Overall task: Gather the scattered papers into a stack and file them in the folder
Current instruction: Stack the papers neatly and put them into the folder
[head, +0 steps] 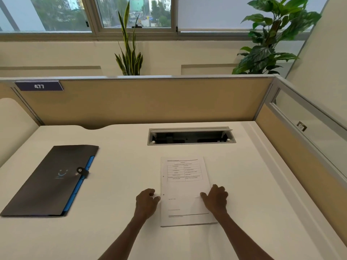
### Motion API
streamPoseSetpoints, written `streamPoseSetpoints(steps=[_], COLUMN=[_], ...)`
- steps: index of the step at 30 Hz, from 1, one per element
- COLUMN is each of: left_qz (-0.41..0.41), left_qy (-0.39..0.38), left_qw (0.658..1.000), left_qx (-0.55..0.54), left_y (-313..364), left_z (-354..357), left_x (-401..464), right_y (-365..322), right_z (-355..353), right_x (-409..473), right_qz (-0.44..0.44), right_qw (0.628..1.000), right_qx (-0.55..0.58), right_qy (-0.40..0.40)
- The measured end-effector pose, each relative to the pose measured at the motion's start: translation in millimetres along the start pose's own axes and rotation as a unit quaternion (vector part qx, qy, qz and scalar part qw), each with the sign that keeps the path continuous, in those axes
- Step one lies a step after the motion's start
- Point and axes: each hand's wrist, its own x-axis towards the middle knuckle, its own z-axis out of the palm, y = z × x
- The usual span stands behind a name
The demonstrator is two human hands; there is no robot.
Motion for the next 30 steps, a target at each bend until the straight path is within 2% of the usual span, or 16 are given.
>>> streamPoseSetpoints(steps=[4, 7, 11, 17, 23, 26, 30], left_qz=[-0.017, -0.044, -0.087, -0.168, -0.343, -0.358, -0.329], left_qy=[0.04, 0.088, 0.17, 0.28, 0.261, 0.242, 0.211], left_qw=[0.999, 0.995, 0.98, 0.943, 0.883, 0.859, 0.818], left_qx=[-0.015, -0.029, -0.058, -0.067, -0.185, -0.275, -0.422], left_y=[-23, -46, -79, -120, -157, -173, -180], left_z=[-39, -76, -122, -177, -216, -229, -238], left_x=[9, 13, 17, 22, 31, 37, 44], right_y=[-12, -30, -64, -128, -178, -197, -216], right_z=[1, 7, 27, 70, 116, 135, 154], right_x=[-8, -16, -32, -64, -95, -110, -124], right_qz=[-0.024, -0.06, -0.113, -0.187, -0.236, -0.252, -0.257], right_qw=[0.998, 0.995, 0.988, 0.974, 0.964, 0.959, 0.956], right_qx=[-0.012, 0.019, 0.063, 0.118, 0.121, 0.124, 0.124], right_qy=[0.06, 0.081, 0.085, 0.048, 0.0, -0.03, -0.061])
